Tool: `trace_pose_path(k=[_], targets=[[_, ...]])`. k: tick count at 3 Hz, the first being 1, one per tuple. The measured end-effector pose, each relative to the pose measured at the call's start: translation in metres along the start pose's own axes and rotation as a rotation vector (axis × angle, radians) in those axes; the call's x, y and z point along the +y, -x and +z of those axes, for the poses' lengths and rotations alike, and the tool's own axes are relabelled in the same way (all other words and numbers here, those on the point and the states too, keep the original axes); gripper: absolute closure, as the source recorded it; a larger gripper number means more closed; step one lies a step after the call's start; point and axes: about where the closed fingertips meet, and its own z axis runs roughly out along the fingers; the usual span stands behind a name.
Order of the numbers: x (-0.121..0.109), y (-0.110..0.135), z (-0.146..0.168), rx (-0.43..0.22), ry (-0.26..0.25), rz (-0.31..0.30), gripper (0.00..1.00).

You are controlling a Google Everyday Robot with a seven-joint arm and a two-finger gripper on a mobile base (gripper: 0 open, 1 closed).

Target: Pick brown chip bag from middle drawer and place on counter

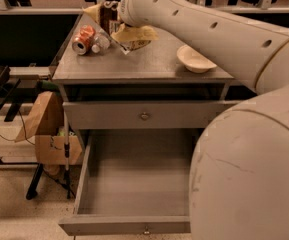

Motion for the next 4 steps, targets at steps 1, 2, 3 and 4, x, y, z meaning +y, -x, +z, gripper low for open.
trace_pose_path(k=[1, 2, 3, 4], targets=[[0.005, -0.012, 0.010, 0.039, -0.009, -0.014, 0.77], [0.001, -0.023, 0.018, 0.078, -0.037, -0.018, 0.54], [-0.004, -0.031, 0.022, 0.108, -0.072, -0.015, 0.29], [-0.005, -0.032, 0.023, 0.111, -0.075, -0.014, 0.07]])
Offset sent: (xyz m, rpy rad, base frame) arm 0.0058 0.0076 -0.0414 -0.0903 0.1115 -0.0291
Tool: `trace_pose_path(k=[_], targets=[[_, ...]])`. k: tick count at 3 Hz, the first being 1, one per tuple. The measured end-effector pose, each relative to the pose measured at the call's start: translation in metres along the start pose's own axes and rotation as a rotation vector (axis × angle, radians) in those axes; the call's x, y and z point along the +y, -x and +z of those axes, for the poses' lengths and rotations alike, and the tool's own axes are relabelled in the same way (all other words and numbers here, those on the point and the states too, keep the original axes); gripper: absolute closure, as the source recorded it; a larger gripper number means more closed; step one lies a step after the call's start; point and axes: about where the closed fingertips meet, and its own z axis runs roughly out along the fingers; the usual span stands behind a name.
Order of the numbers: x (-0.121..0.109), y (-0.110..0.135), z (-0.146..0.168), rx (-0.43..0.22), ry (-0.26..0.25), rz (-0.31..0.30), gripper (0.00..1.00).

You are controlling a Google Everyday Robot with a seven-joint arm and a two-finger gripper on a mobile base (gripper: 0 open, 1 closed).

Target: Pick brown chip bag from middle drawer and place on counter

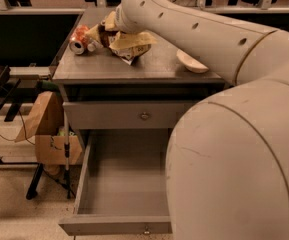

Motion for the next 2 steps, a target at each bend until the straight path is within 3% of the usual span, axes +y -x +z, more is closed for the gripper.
trace_pose_path(k=[1, 2], targets=[[0.0001, -0.0001, 0.0001, 0.000, 0.000, 0.000, 0.00], [0.0001, -0.0001, 0.0001, 0.000, 0.000, 0.000, 0.00]])
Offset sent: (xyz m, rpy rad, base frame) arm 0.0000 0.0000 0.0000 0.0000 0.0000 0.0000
